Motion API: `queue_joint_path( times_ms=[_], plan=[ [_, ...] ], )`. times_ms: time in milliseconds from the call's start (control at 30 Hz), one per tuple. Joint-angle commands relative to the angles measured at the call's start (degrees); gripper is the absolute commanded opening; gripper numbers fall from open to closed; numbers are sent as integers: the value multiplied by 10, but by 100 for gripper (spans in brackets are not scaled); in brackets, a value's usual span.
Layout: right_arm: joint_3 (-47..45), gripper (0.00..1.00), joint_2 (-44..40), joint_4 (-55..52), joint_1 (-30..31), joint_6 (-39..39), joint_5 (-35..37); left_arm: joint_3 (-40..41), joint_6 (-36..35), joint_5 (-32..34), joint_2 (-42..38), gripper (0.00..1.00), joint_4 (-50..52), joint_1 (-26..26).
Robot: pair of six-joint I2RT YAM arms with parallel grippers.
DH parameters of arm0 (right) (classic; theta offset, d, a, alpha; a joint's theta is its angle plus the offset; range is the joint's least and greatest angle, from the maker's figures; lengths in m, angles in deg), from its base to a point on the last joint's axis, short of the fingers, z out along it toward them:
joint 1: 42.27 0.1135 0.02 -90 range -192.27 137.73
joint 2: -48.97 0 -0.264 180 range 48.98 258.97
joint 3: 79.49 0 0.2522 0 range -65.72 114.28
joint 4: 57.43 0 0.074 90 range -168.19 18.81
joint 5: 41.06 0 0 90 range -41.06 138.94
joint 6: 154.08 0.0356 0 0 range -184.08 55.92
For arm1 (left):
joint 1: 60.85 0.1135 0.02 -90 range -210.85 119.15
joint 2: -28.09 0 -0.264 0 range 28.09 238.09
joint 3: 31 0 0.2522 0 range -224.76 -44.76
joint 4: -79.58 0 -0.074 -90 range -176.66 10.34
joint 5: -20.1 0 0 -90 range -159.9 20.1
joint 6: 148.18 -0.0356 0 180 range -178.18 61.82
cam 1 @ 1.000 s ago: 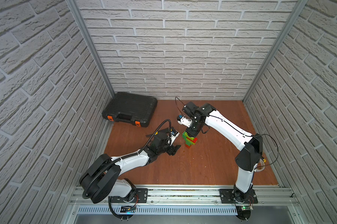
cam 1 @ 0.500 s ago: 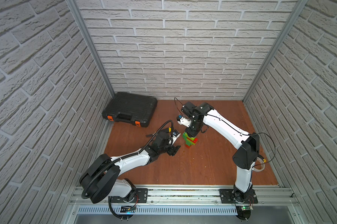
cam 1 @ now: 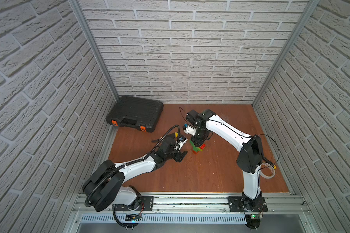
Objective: Assemble a spoon with lego
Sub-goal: Pick up the lego brick from the center of the board.
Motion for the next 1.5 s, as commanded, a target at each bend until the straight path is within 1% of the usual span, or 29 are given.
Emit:
queue_joint_path(
  times_ms=[0,100,167,233,333,400,533,567,633,733,833,900,1000,1167,1300,1400,1467],
  plan=[
    [-8,44,-12,16,2,9,1,-2,4,6,-12,80,-14,-3],
    [-17,43,-17,33,-1,11,4,0,7,6,-12,79,-13,-3],
    [-25,40,-17,43,-1,12,1,1,7,7,-15,79,-12,-3],
    [-28,35,-17,43,-1,12,-1,3,7,8,-19,79,-12,-3],
    [-28,24,-17,39,-2,10,-2,8,7,12,-28,80,-10,-2],
    [-26,20,-38,39,-1,10,-9,11,7,13,-35,80,-8,-2],
    [-15,19,-54,31,-9,7,-25,9,8,13,-55,80,12,4],
    [-13,18,-59,29,-16,6,-45,7,11,11,-64,80,20,9],
    [-20,18,-75,46,-32,7,-108,0,18,-1,-85,81,37,21],
    [-57,17,-98,99,-57,19,-218,-17,38,-30,-116,81,69,52],
    [-117,17,-112,179,-75,49,-327,-38,60,-64,-147,81,101,88],
    [-166,17,-119,253,-85,80,-408,-57,66,-85,-165,81,127,109],
    [-222,17,-116,341,-88,121,-493,-84,65,-91,-179,82,165,124],
    [-280,17,-97,432,-88,157,-567,-112,62,-98,-173,82,204,144],
    [-305,17,-70,491,-91,170,-617,-115,79,-107,-159,82,195,153],
    [-318,17,-52,536,-96,185,-625,-122,88,-109,-144,82,193,154],
    [-336,18,-46,593,-104,211,-630,-129,92,-109,-134,82,197,155]
  ],
)
